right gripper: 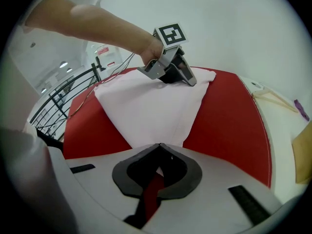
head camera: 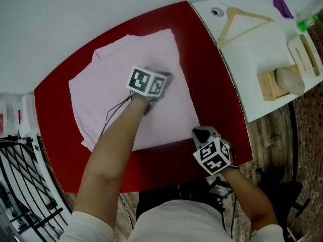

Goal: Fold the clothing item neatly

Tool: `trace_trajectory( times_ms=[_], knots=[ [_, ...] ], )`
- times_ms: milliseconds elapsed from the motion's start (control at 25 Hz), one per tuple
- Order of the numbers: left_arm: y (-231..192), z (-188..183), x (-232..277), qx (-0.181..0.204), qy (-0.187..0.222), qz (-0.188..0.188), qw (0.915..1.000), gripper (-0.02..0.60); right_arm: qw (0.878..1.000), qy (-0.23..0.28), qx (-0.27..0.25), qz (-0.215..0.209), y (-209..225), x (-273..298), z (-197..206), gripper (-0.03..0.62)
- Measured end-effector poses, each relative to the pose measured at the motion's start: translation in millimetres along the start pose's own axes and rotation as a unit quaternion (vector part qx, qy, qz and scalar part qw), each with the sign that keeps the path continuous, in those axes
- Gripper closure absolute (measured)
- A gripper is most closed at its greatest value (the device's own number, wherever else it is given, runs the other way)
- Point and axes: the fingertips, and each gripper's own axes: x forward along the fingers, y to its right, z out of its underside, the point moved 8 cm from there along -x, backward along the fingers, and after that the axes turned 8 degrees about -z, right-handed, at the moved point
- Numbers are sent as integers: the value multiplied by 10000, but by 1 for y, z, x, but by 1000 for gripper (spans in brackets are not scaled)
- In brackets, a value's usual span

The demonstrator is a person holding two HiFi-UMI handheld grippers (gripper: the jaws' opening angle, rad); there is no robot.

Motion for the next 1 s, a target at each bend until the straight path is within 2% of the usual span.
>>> trace_trajectory(
  times_ms=[240,440,760,1000],
  knots=[
    [-5,19,-44,-348,452,-98,9983,566,9999,-52,-71,-92,6,0,4,580],
    [-22,70,-89,-851,567,-357,9941,566,9997,-145,-179,-65,11,2,2,580],
    [-35,146,-146,-1470,985,-450,9832,566,9991,-318,-154,239,11,1,-1,580],
    [-50,206,-199,-1772,1198,-661,9746,566,9974,-402,287,525,13,-1,0,580]
  ],
)
